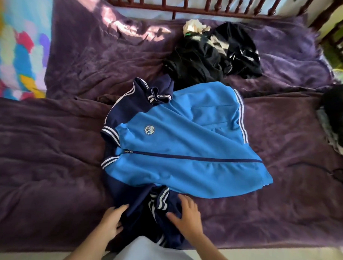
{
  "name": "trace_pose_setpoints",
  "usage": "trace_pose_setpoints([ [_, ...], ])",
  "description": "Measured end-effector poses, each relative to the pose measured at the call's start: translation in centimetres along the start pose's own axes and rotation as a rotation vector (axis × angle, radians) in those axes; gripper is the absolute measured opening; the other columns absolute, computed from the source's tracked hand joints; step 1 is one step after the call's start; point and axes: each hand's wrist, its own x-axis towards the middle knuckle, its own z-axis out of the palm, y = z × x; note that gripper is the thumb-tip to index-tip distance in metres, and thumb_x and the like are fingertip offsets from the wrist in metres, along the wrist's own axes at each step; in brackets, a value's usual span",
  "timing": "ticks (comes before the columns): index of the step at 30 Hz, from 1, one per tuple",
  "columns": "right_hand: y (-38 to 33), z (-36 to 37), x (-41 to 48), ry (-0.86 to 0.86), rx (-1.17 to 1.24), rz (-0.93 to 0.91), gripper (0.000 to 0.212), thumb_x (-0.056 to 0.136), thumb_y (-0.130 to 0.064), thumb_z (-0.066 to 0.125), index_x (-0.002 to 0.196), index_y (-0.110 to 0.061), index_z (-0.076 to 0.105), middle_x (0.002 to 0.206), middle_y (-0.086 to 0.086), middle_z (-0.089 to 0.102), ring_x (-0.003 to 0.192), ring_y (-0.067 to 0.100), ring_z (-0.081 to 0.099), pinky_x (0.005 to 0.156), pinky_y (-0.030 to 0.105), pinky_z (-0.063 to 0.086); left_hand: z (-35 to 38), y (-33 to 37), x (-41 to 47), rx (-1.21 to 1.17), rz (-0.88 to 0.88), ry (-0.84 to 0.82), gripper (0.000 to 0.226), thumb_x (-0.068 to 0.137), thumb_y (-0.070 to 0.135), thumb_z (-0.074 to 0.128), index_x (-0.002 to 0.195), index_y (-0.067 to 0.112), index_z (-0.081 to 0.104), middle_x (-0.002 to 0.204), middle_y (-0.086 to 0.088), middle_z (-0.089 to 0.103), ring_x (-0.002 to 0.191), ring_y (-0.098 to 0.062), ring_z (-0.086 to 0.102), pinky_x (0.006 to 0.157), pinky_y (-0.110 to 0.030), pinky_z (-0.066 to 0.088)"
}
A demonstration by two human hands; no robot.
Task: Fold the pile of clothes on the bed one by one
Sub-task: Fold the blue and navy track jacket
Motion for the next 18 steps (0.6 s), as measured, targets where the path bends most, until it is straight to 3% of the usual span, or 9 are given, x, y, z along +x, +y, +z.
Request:
trace_pose_setpoints([
  [3, -1.5, 2.3, 0.0, -0.195, -0.132, 0.050, 0.092, 0.083, -0.040, 0.062, 0.150, -0.031, -0.002, 0.157, 0.007, 0.005, 0.136, 0.028, 0.033, 0.105, 0.037, 0.032, -0.6, 0.1, 0.0, -0.018, 0.049, -0.070, 0.009, 0.091, 0.009, 0.056, 0.100, 0.011, 0.058, 0.103, -0.011, 0.059, 0.076, -0.022, 0.054, 0.061, -0.028, 0.040],
  [5, -1.5, 2.9, -0.3, -0.195, -0.109, 0.152, 0.078, 0.087, -0.029, 0.057, 0.149, -0.025, 0.011, 0.150, 0.009, 0.028, 0.125, 0.027, 0.047, 0.096, 0.033, 0.040, -1.0, 0.7, -0.3, 0.013, 0.072, -0.096, 0.005, 0.091, 0.009, 0.056, 0.090, 0.014, 0.057, 0.089, -0.008, 0.059, 0.069, -0.019, 0.052, 0.054, -0.025, 0.038],
  [6, -1.4, 2.8, -0.6, -0.165, -0.052, 0.174, 0.056, 0.088, -0.025, 0.054, 0.139, -0.018, 0.031, 0.137, 0.010, 0.045, 0.118, 0.026, 0.052, 0.090, 0.032, 0.042, -1.2, 0.9, -0.4, 0.035, 0.071, -0.113, 0.008, 0.091, 0.010, 0.055, 0.085, 0.016, 0.055, 0.081, -0.007, 0.057, 0.063, -0.018, 0.050, 0.049, -0.023, 0.036],
  [7, -1.1, 2.7, -1.0, -0.118, -0.004, 0.187, 0.025, 0.089, -0.021, 0.052, 0.113, -0.013, 0.049, 0.119, 0.010, 0.055, 0.109, 0.025, 0.056, 0.083, 0.031, 0.043, -1.5, 1.1, -0.5, 0.055, 0.057, -0.128, 0.011, 0.092, 0.012, 0.054, 0.083, 0.017, 0.053, 0.075, -0.007, 0.055, 0.056, -0.018, 0.048, 0.045, -0.021, 0.035],
  [8, -0.7, 2.6, -1.4, -0.094, 0.035, 0.198, 0.007, 0.089, -0.018, 0.050, 0.083, -0.018, 0.048, 0.103, 0.011, 0.058, 0.099, 0.025, 0.057, 0.075, 0.030, 0.041, -1.7, 1.3, -0.6, 0.072, 0.032, -0.146, 0.011, 0.093, 0.013, 0.051, 0.082, 0.017, 0.052, 0.070, -0.007, 0.053, 0.051, -0.017, 0.046, 0.040, -0.020, 0.034],
  [9, -0.2, 2.8, -1.8, -0.079, 0.026, 0.203, 0.026, 0.089, -0.016, 0.051, 0.068, -0.021, 0.036, 0.092, 0.011, 0.056, 0.089, 0.024, 0.055, 0.068, 0.029, 0.035, -1.9, 1.4, -0.7, 0.094, 0.005, -0.168, 0.012, 0.094, 0.016, 0.049, 0.082, 0.017, 0.051, 0.067, -0.008, 0.051, 0.048, -0.018, 0.046, 0.037, -0.019, 0.034],
  [11, 0.9, 3.0, -2.6, 0.003, 0.087, 0.239, 0.036, 0.087, -0.013, 0.053, 0.062, -0.019, 0.027, 0.078, 0.006, 0.050, 0.076, 0.019, 0.046, 0.063, 0.028, 0.025, -2.1, 1.5, -0.9, 0.157, -0.025, -0.214, 0.015, 0.095, 0.019, 0.046, 0.081, 0.014, 0.050, 0.064, -0.009, 0.051, 0.049, -0.019, 0.047, 0.039, -0.019, 0.034],
  [14, 2.2, 2.5, -4.3, 0.294, 0.521, 0.398, 0.039, 0.086, -0.001, 0.055, 0.059, -0.015, 0.030, 0.060, 0.002, 0.037, 0.062, 0.017, 0.035, 0.058, 0.030, 0.027, -2.3, 1.5, -1.1, 0.272, -0.036, -0.246, 0.019, 0.094, 0.022, 0.046, 0.078, 0.013, 0.051, 0.064, -0.008, 0.054, 0.058, -0.019, 0.050, 0.051, -0.022, 0.030],
  [18, 4.8, -0.2, -8.4, 0.613, 1.384, 0.615, 0.024, 0.092, -0.004, 0.046, 0.070, -0.013, 0.045, 0.068, 0.005, 0.044, 0.062, 0.017, 0.041, 0.059, 0.027, 0.037, -3.8, 1.0, -0.7, 0.529, 0.033, -0.171, 0.021, 0.097, 0.022, 0.039, 0.081, 0.010, 0.047, 0.067, -0.012, 0.061, 0.056, -0.020, 0.054, 0.054, -0.023, 0.030],
])
